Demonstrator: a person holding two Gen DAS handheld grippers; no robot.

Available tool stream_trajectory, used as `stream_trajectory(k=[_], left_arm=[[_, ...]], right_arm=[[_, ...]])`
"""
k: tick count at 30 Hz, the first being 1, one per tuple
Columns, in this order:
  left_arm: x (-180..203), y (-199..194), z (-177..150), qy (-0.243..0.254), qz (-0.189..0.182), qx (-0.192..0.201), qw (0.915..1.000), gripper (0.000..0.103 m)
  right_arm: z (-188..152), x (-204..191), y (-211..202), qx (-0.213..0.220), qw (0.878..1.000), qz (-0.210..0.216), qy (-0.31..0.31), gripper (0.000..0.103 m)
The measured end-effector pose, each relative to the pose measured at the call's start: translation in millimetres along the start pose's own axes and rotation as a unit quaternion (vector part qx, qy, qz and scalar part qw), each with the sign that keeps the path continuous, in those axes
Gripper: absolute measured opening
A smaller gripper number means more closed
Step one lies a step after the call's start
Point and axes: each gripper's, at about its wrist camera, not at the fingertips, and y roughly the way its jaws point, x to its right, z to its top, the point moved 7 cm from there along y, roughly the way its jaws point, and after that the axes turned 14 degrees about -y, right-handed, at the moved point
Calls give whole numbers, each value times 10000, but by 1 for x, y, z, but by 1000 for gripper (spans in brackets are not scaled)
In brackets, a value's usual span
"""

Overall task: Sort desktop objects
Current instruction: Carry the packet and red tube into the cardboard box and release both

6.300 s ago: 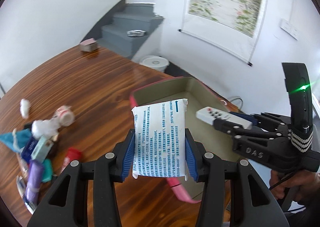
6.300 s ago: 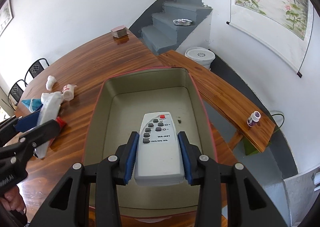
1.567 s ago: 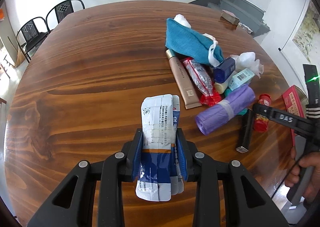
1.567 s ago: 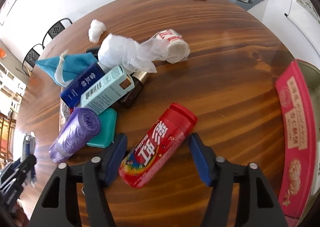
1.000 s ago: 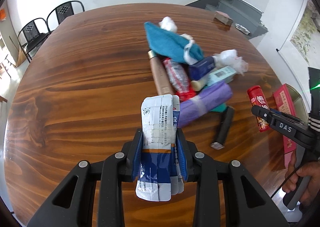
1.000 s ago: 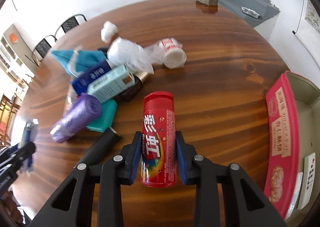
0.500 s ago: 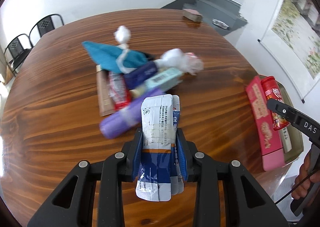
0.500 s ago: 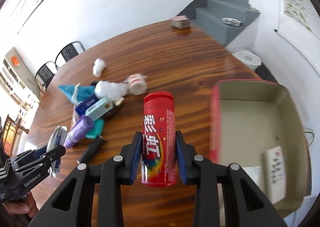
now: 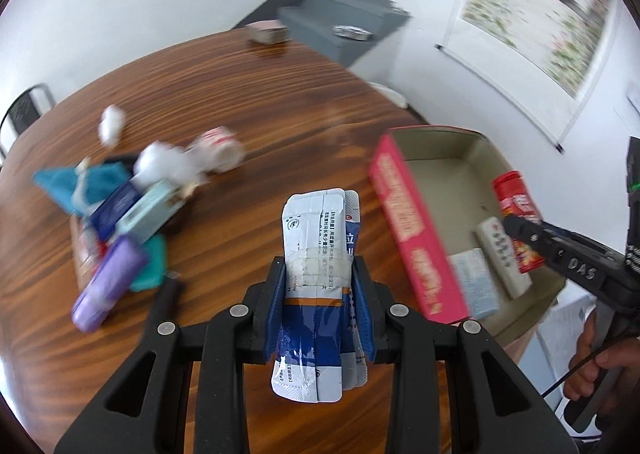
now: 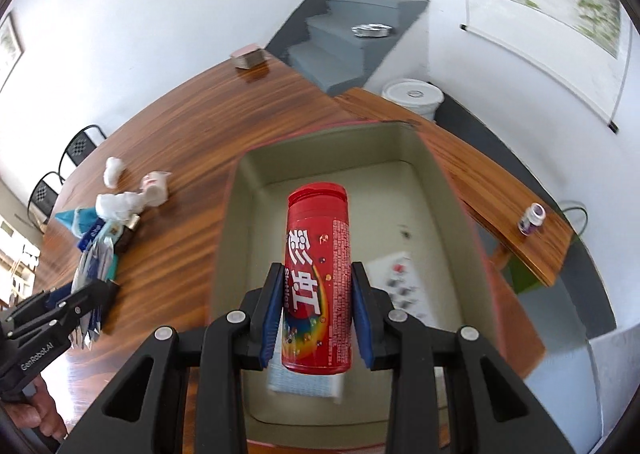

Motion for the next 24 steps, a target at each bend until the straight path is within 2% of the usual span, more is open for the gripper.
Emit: stream_trajectory(k=[6, 15, 19, 24], left_arm=[[54, 6, 6, 462, -441, -31, 9980, 34], [108, 15, 7, 686, -1155, -257, 9906, 37], [118, 19, 2, 780, -1220, -301, 9890, 58], [111, 21, -1, 729, -1128, -286, 9905, 58]], right_arm=[[-7, 22, -5, 11, 9998, -138, 152, 35], [-9, 33, -8, -22, 9996, -240, 122, 35], [-11, 38, -4, -99, 9995, -173, 226, 36], [-12, 42, 0, -122, 9992, -166, 341, 42]])
